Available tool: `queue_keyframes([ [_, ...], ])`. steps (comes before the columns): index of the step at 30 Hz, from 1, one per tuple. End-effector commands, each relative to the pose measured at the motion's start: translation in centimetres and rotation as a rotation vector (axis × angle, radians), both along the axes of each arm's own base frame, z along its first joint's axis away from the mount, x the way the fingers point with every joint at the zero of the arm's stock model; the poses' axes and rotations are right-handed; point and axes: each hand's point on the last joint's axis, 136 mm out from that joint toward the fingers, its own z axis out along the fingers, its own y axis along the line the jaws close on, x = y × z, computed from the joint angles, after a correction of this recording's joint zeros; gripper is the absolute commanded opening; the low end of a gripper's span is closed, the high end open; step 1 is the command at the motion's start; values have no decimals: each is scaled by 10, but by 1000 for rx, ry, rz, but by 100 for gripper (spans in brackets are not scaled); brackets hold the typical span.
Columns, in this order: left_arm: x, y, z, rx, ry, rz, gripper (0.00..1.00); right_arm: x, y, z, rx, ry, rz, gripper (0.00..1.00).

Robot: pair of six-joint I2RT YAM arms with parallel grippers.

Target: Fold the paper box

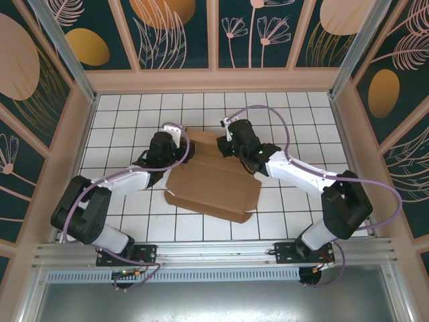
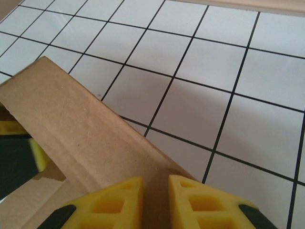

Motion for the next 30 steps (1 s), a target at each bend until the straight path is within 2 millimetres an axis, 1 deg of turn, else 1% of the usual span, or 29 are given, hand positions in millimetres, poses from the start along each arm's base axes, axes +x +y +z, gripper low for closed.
queue_keyframes([
  [1, -17, -11, 25, -40, -15, -93, 56, 1, -6, -17, -35, 14, -5, 22],
  [5, -34, -19, 49, -25, -28, -205, 59, 1, -7, -21, -33, 24, -5, 21],
  [7, -39, -16, 69, -10, -74, -218, 59, 1, -7, -21, -30, 24, -5, 21],
  [8, -39, -10, 81, -1, -116, -194, 59, 1, -7, -21, -28, 23, -3, 21],
  [10, -37, 10, 105, 8, -207, -114, 60, 0, -8, -21, -26, 25, -2, 21],
  [12, -33, 34, 113, 32, -247, -21, 57, 0, -7, -21, -23, 27, 1, 21],
  [13, -30, 45, 110, 46, -245, 19, 54, -1, -7, -22, -21, 29, 2, 22],
  [15, -19, 73, 94, 89, -186, 130, 44, -1, -6, -24, -22, 33, 5, 22],
  [16, -16, 83, 88, 106, -159, 172, 41, -1, -7, -24, -21, 34, 3, 22],
  [18, -13, 98, 74, 124, -125, 226, 39, -1, -6, -26, -23, 41, 7, 22],
  [20, -11, 104, 57, 158, -71, 247, 37, -2, -6, -26, -21, 42, 8, 22],
  [22, -9, 99, 36, 191, -1, 215, 37, -1, -6, -25, -19, 39, 7, 22],
  [23, -9, 93, 23, 201, 46, 175, 36, -1, -6, -25, -20, 40, 5, 22],
  [26, -12, 71, 1, 184, 140, 49, 37, -1, -6, -25, -19, 41, 4, 22],
  [28, -17, 59, -7, 165, 166, -16, 39, -1, -6, -25, -18, 44, 4, 22],
  [30, -23, 48, -10, 170, 171, -79, 43, -1, -5, -25, -17, 44, 6, 22],
])
